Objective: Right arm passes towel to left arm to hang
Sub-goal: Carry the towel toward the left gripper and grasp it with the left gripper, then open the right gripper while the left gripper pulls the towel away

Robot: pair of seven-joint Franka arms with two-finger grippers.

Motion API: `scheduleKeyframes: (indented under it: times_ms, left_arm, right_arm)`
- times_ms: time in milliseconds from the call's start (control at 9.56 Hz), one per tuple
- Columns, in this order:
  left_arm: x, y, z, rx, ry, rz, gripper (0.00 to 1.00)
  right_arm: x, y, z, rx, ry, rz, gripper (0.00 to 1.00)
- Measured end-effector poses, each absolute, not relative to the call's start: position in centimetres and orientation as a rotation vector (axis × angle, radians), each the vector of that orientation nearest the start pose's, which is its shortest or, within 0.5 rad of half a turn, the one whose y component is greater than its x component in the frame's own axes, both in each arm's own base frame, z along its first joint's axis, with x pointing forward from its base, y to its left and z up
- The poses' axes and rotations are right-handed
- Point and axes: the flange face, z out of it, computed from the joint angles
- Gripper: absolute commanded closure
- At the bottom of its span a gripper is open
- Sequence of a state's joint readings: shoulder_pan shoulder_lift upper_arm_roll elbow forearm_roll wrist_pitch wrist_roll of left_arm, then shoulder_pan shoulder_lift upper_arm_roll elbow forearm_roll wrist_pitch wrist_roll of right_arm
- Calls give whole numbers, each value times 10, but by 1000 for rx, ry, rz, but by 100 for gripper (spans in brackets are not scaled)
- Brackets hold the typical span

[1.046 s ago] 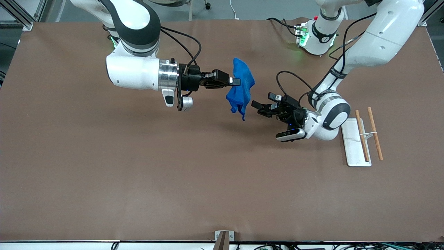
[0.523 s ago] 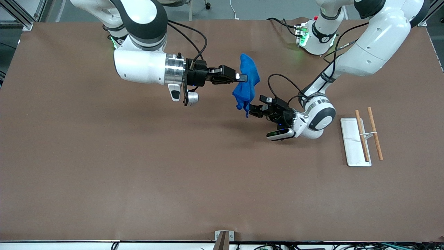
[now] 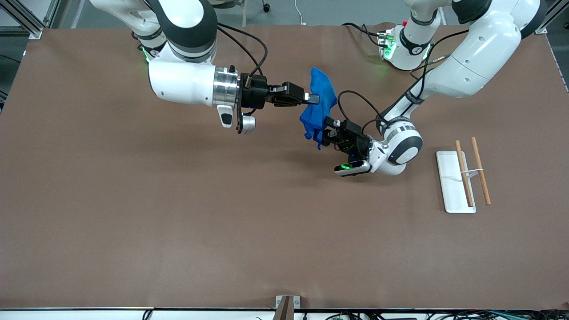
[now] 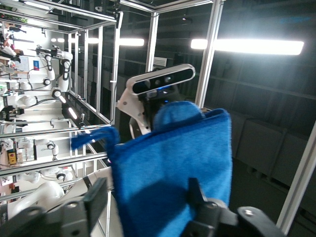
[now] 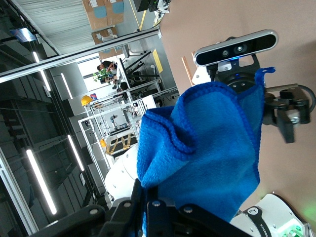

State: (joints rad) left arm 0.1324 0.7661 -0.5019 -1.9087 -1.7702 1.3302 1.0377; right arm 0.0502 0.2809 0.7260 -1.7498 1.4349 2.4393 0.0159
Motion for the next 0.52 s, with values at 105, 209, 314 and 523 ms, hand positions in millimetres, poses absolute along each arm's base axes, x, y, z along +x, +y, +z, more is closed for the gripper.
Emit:
scheduleKeyframes:
  times_ms: [105, 209, 314, 523]
  left_arm:
    - [532, -291, 243, 918, -79, -167, 62]
    - [536, -282, 243, 917, -70, -159, 76]
    - [539, -275, 243, 917, -66, -155, 93]
    - [540, -271, 244, 916, -66, -153, 100]
  right_arm:
    - [502, 433, 496, -1802, 301, 220, 100]
    - [502, 433, 495, -1802, 303, 221, 100]
    - [503, 432, 495, -1802, 304, 220, 100]
    - [504, 431, 495, -1802, 307, 218, 94]
